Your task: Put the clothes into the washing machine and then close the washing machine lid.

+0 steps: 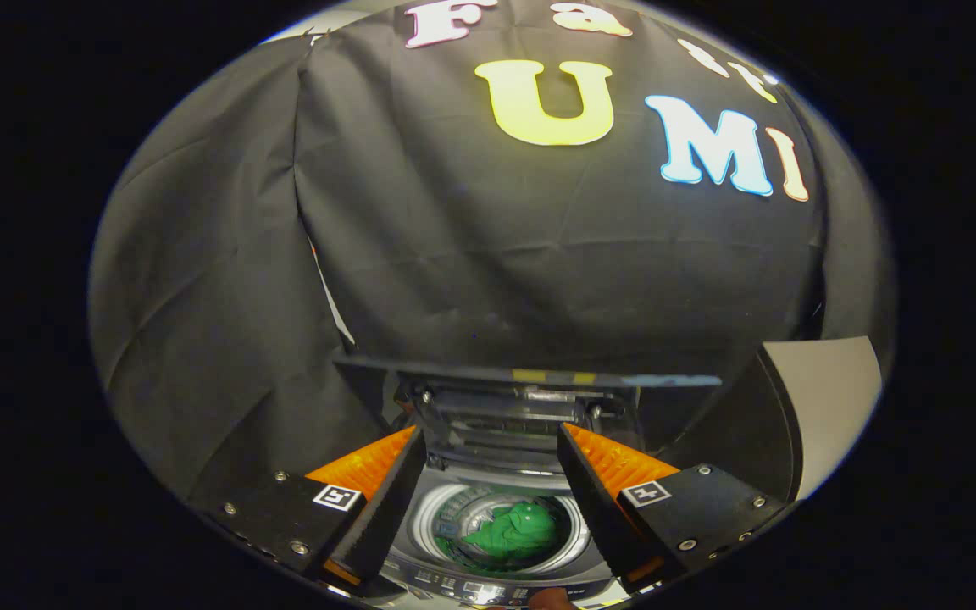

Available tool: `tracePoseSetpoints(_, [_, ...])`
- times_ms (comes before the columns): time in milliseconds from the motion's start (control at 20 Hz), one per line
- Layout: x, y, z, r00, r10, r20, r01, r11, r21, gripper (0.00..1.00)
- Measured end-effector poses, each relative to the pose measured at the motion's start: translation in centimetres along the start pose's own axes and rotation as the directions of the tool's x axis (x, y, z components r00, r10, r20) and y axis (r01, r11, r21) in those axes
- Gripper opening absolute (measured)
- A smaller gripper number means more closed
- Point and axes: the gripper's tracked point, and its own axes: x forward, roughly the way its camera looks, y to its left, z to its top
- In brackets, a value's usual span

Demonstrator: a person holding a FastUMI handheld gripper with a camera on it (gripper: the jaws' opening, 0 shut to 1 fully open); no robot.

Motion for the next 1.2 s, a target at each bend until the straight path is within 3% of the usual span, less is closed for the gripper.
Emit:
tracePoseSetpoints(250, [1.4,-0.2,4.8,0.999,-0.019,0.045,0.018,1.0,0.019,0.96])
tracePoseSetpoints(500, [4.4,-1.3,6.2,0.999,-0.032,0.044,0.031,0.999,0.018,0.96])
tracePoseSetpoints(850, [7.9,-3.5,4.4,0.999,-0.049,-0.015,0.051,0.992,0.117,0.96])
tracePoseSetpoints(1050, [9.2,-4.1,2.4,0.997,-0.064,-0.045,0.068,0.994,0.09,0.96])
tracePoseSetpoints(1200, [9.0,-4.2,2.4,0.997,-0.073,0.009,0.072,0.997,0.028,0.96])
